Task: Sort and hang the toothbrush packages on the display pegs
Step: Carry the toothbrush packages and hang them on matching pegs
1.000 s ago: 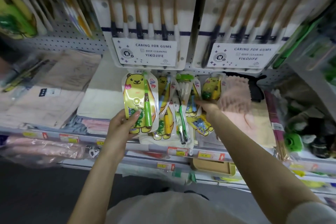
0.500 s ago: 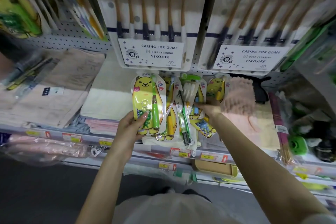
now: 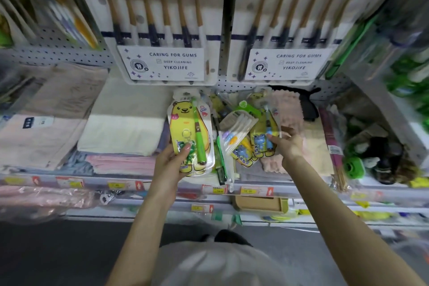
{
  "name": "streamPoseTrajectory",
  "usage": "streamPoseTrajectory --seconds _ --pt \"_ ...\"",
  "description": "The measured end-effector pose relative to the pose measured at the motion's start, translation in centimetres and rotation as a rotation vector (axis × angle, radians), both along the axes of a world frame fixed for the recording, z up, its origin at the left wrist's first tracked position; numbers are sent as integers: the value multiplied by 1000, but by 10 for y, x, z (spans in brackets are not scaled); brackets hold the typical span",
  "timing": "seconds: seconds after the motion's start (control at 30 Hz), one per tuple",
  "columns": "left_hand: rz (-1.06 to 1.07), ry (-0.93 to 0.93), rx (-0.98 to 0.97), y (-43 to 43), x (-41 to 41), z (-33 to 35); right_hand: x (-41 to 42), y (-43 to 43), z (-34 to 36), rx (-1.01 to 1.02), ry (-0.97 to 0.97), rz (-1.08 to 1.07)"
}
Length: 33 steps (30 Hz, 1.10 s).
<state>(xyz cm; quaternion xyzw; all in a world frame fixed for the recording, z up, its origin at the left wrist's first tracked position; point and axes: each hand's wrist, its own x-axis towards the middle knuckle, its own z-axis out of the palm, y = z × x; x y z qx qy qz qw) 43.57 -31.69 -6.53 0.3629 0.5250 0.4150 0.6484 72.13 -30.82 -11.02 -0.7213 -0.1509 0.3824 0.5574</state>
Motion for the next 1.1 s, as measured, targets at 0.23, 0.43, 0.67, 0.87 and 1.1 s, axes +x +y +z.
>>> streamPoseTrajectory --seconds 0.23,0.43,0.67,0.87,1.1 --pt "2 -46 -34 -20 23 -4 31 -40 13 71 103 -7" --pt "35 -12 -33 -48 21 7 -12 -64 32 112 359 379" --pt "211 -17 -15 -99 -2 16 -71 -82 49 148 489 668" --pt "431 -22 -13 -144 -48 31 -137 -88 61 115 390 915" --pt "601 -39 105 -154 -116 46 -232 -73 88 220 224 1148"
